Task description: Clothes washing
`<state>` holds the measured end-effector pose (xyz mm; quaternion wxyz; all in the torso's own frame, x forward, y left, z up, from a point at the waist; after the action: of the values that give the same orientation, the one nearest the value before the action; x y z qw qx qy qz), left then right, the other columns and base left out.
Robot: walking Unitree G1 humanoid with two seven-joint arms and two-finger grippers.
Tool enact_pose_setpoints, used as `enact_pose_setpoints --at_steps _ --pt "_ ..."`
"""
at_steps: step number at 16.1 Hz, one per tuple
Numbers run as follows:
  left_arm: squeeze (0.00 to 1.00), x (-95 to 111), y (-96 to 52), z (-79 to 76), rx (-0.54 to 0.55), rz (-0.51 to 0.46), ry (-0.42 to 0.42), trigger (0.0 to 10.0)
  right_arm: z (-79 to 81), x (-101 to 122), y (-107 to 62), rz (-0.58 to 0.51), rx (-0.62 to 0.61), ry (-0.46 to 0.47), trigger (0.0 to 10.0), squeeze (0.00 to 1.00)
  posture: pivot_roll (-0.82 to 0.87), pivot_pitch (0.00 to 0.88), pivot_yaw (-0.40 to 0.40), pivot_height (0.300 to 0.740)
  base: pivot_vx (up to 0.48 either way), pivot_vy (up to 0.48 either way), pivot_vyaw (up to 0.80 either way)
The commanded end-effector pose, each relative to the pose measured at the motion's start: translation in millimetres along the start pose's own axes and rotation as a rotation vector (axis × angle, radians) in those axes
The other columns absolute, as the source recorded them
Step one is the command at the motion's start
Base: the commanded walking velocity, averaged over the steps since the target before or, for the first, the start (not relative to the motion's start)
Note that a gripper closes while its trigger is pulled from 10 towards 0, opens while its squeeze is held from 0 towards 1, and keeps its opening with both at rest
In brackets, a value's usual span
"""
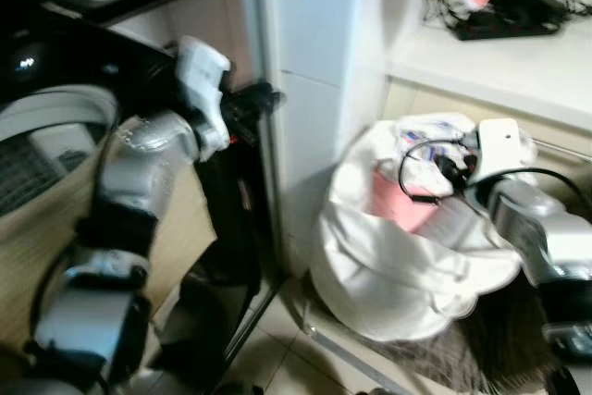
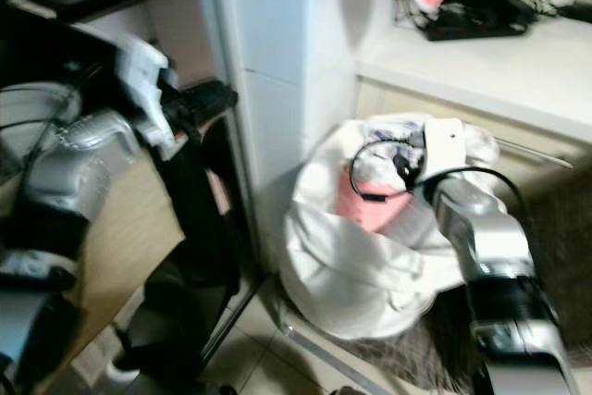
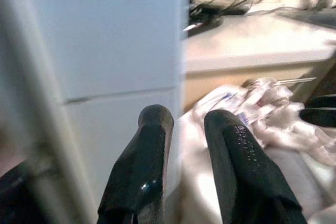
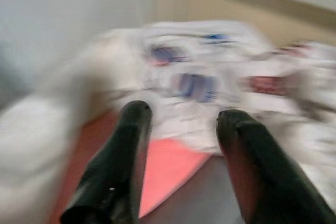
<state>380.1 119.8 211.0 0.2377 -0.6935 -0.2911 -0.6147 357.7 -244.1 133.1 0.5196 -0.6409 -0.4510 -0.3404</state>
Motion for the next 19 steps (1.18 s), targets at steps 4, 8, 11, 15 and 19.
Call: enact_pose_setpoints --at_steps 4,8,11,15,19 --pt "0.0 -5 -1.1 -38.9 -0.051 -0.005 0.07 10.0 -36.4 8 16.5 -0.086 -0.154 0.066 10.0 1.0 -0.11 0.0 0.076 0.74 0.0 0.0 0.0" --pt "0.0 -8 -30.3 -40.1 -0.029 0.039 0.167 10.0 -61.3 -2 20.7 -0.042 -0.28 0.001 10.0 1.0 0.0 0.071 0.091 0.74 0.0 0.0 0.0" --pt "0.0 0 -53.5 -48.5 -0.061 0.049 0.187 10.0 -75.6 -6 18.0 -0.042 -0.33 0.002 10.0 1.0 0.09 0.127 0.104 0.74 0.0 0.0 0.0" --pt "0.0 28 -78.5 -56.7 -0.07 0.039 0.232 10.0 -90.9 -8 12.9 -0.059 -0.392 0.035 10.0 1.0 0.25 0.206 0.135 0.74 0.0 0.0 0.0" --pt "0.0 54 -104.2 -57.9 -0.04 0.069 0.29 10.0 -101.6 -4 9.0 -0.069 -0.464 0.063 10.0 1.0 0.38 0.248 0.19 0.74 0.0 0.0 0.0"
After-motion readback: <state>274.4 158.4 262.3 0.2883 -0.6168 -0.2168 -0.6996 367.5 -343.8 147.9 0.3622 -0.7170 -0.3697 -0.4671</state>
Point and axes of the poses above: a point about 5 cm out from each wrist's last joint towards the gripper, its own y axis pointing out of the wrist towards the gripper, its own x axis along the axis of the wrist's last joint, z = x × y, the point moved 2 cm from there along y, pointing out of the wrist towards the gripper, and after that the axes turned 8 degrees about -y, right-handed, at the moved point
